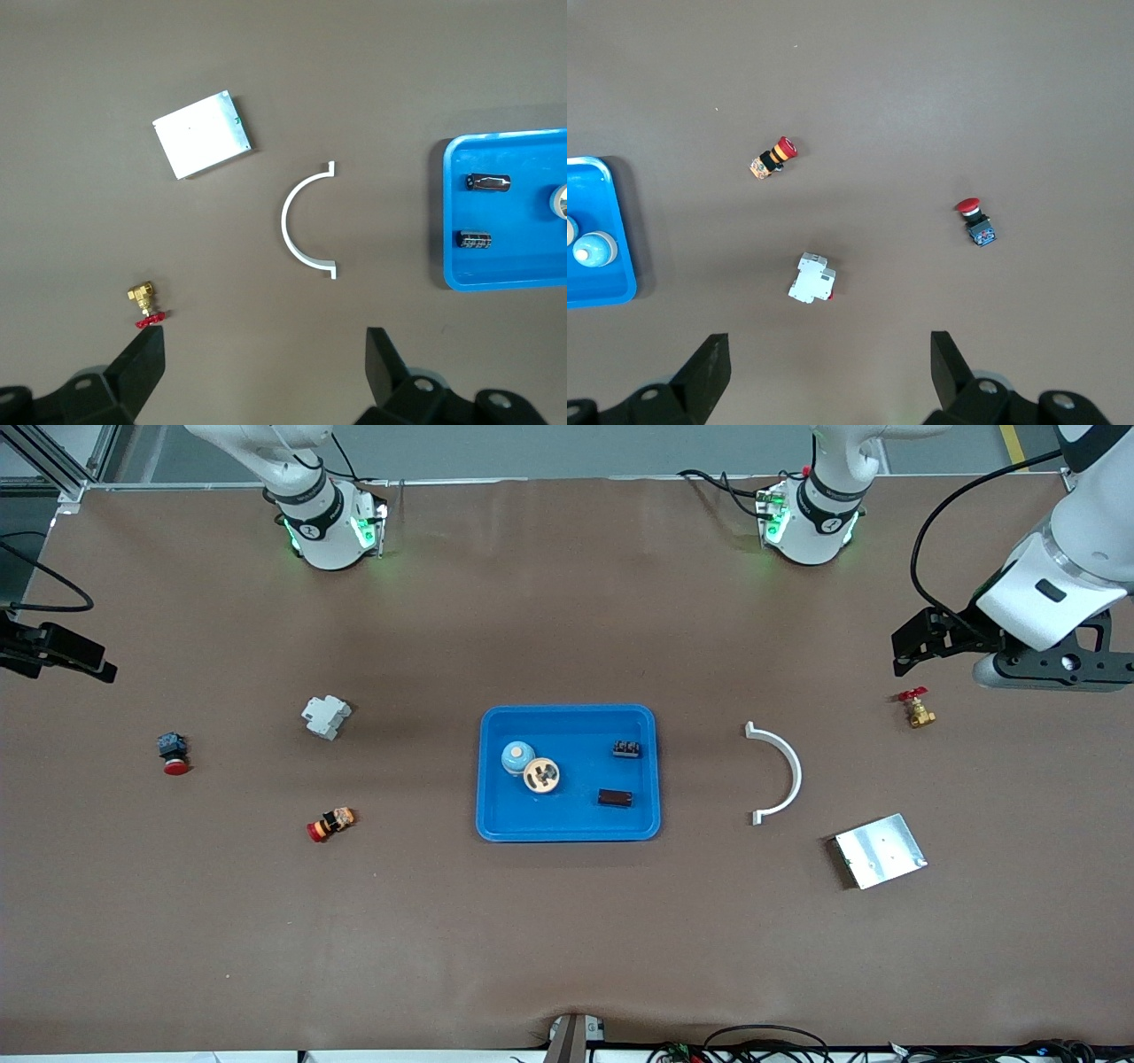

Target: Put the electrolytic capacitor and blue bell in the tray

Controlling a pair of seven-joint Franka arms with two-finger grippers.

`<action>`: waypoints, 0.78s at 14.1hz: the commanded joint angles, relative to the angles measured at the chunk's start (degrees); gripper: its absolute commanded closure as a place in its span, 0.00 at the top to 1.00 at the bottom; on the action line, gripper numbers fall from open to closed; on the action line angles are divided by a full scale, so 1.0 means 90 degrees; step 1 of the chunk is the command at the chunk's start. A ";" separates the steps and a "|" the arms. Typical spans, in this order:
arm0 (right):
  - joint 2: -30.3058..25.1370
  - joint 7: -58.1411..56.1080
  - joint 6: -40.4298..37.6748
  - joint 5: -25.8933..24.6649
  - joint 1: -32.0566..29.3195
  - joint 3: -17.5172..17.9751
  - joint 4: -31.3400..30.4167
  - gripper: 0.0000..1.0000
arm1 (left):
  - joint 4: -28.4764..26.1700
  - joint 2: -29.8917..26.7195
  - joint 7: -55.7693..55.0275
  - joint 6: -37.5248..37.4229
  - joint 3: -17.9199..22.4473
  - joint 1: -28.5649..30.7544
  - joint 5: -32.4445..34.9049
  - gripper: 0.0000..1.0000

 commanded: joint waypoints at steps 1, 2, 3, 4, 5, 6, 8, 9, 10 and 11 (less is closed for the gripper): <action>-0.0067 -0.0165 0.0005 0.0008 0.0007 -0.0004 -0.0004 1.00 | 0.0180 0.0147 0.0008 -0.0044 -0.0019 0.0020 -0.0011 1.00; -0.0067 -0.0175 0.0005 -0.0001 0.0007 0.0005 -0.0004 1.00 | 0.0180 0.0147 0.0008 -0.0044 -0.0019 0.0011 -0.0021 1.00; -0.0067 -0.0175 0.0005 -0.0011 0.0007 -0.0004 -0.0004 1.00 | 0.0170 0.0147 0.0008 -0.0053 -0.0019 0.0001 -0.0021 1.00; -0.0067 -0.0175 -0.0005 -0.0050 0.0007 0.0005 -0.0004 1.00 | 0.0170 0.0147 0.0008 -0.0063 -0.0029 -0.0019 -0.0011 1.00; -0.0067 -0.0175 -0.0005 -0.0185 0.0094 0.0005 -0.0004 1.00 | 0.0170 0.0147 -0.0002 -0.0082 -0.0029 -0.0019 -0.0011 1.00; -0.0067 -0.0165 -0.0005 -0.0303 0.0172 -0.0004 0.0006 1.00 | 0.0170 0.0137 0.0008 -0.0083 -0.0039 -0.0019 -0.0011 1.00; -0.0067 -0.0165 -0.0005 -0.0285 0.0153 -0.0014 -0.0004 1.00 | 0.0141 0.0137 0.0008 -0.0102 -0.0029 -0.0019 -0.0001 1.00; -0.0067 -0.0165 -0.0005 -0.0265 0.0153 -0.0014 -0.0004 1.00 | 0.0141 0.0147 0.0018 -0.0112 -0.0039 -0.0019 0.0057 1.00; -0.0067 -0.0165 -0.0005 -0.0246 0.0163 -0.0005 -0.0004 1.00 | 0.0141 0.0147 0.0018 -0.0112 -0.0039 -0.0019 0.0067 1.00; -0.0067 -0.0165 -0.0005 -0.0245 0.0163 -0.0014 -0.0004 1.00 | 0.0150 0.0147 0.0018 -0.0112 -0.0039 -0.0019 0.0077 1.00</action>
